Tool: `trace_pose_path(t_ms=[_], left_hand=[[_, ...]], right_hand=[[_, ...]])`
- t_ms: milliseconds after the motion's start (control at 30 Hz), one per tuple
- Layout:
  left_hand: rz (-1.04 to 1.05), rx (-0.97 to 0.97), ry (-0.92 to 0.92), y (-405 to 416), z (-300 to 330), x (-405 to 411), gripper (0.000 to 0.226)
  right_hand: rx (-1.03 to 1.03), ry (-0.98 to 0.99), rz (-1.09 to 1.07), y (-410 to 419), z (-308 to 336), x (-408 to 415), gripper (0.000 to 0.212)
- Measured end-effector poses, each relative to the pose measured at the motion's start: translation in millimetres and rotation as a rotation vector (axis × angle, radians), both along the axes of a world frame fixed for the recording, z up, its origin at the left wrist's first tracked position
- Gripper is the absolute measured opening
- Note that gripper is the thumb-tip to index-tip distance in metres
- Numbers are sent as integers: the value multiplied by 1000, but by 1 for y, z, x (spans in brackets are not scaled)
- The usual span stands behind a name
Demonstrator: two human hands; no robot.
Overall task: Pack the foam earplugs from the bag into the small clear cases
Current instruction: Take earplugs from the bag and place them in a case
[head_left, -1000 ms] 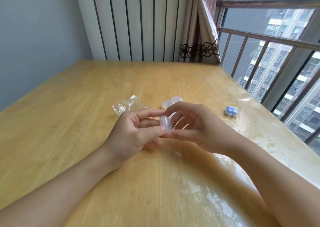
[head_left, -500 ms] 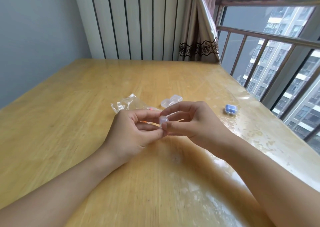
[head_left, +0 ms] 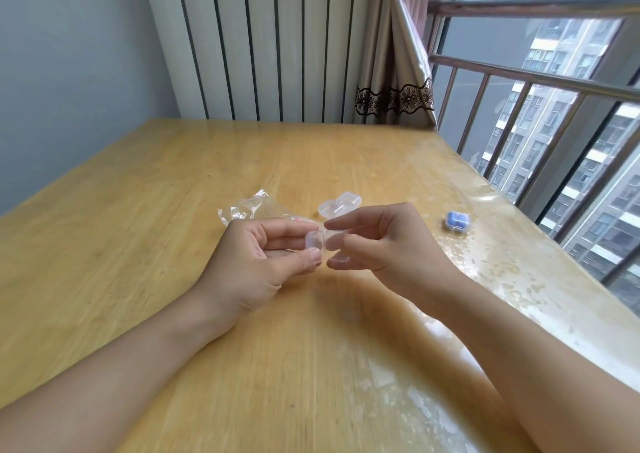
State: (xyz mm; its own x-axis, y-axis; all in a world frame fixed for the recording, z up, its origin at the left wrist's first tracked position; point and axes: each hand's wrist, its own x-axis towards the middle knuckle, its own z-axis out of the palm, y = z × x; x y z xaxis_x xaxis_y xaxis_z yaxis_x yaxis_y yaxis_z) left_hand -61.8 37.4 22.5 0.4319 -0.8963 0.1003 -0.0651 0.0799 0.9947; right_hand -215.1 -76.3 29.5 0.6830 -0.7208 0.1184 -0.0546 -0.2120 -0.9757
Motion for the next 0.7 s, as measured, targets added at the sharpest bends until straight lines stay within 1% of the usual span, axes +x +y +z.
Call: trace_pose_path(t_ms=[133, 233, 300, 400, 467, 600, 667, 700], left_hand=[[-75, -10, 132, 1, 3, -9, 25], [-92, 9, 139, 0, 0, -9, 27], [-63, 27, 99, 0, 0, -6, 25], [-26, 84, -85, -1, -4, -5, 20], [-6, 118, -230, -1, -7, -7, 17], [75, 70, -552, -1, -10, -7, 18], [75, 55, -699, -1, -9, -8, 22], [61, 48, -739, 0, -9, -9, 23]], right_hand=[[117, -56, -1, -9, 4, -3, 20], [260, -45, 87, -13, 6, -6, 16], [319, -26, 118, -16, 8, -9, 21], [343, 2, 82, -20, 8, -10, 24], [318, 52, 73, -20, 7, -11, 21], [124, 209, 111, -15, 8, -10, 8], [-15, 270, 123, -11, 7, -8, 6], [-81, 298, 119, -9, 7, -7, 7]])
